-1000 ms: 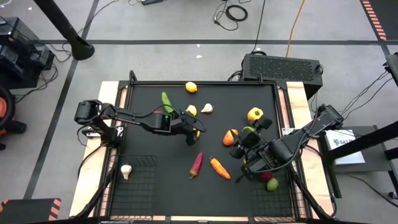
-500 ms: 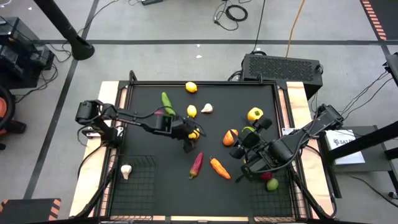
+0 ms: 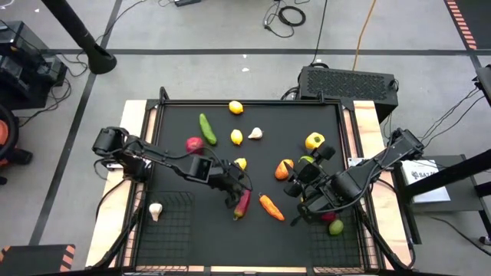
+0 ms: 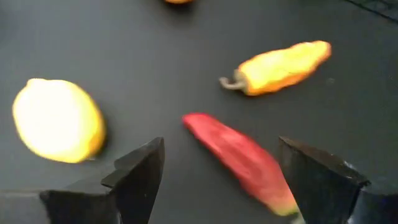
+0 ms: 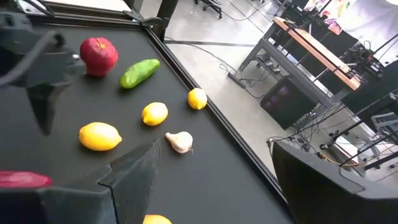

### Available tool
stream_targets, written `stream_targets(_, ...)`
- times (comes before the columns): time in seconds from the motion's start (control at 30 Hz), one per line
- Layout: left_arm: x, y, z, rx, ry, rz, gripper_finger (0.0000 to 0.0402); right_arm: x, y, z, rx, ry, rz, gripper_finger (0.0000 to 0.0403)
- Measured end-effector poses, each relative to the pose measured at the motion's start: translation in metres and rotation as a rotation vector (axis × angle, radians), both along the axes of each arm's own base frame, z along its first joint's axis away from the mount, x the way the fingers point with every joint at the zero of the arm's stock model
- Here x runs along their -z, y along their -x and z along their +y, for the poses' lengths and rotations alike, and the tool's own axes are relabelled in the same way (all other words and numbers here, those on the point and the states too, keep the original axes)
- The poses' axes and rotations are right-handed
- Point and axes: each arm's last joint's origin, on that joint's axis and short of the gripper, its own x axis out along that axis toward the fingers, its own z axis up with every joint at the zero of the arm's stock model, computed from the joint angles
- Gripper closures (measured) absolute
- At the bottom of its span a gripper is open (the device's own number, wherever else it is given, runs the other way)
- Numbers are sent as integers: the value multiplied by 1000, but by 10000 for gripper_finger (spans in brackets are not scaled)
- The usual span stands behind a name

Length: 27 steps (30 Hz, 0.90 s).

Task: Sort produce into baskets
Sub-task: Put the red pepper into the bottom left basket

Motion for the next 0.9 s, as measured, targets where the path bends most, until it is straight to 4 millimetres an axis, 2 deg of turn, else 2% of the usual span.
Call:
stream_targets(0.07, -1, -7, -8, 15, -1, -15, 89, 0, 0, 0, -3, 3, 5, 103)
stream_targets(0.17, 10, -14, -15, 12, -15, 22, 89, 0, 0, 0, -8, 8, 12, 103)
stream_targets(0.33, 27, -26, -15, -117, -54, 84, 89, 0, -1, 1, -13, 9, 14, 103)
stream_targets(0.5, 46, -26, -14, -205, -59, 177, 89, 0, -1, 1, -14, 7, 14, 103)
stream_targets(0.9, 44, -29, -30, -206, 14, 157, 89, 0, -1, 1, -15, 2, 15, 103)
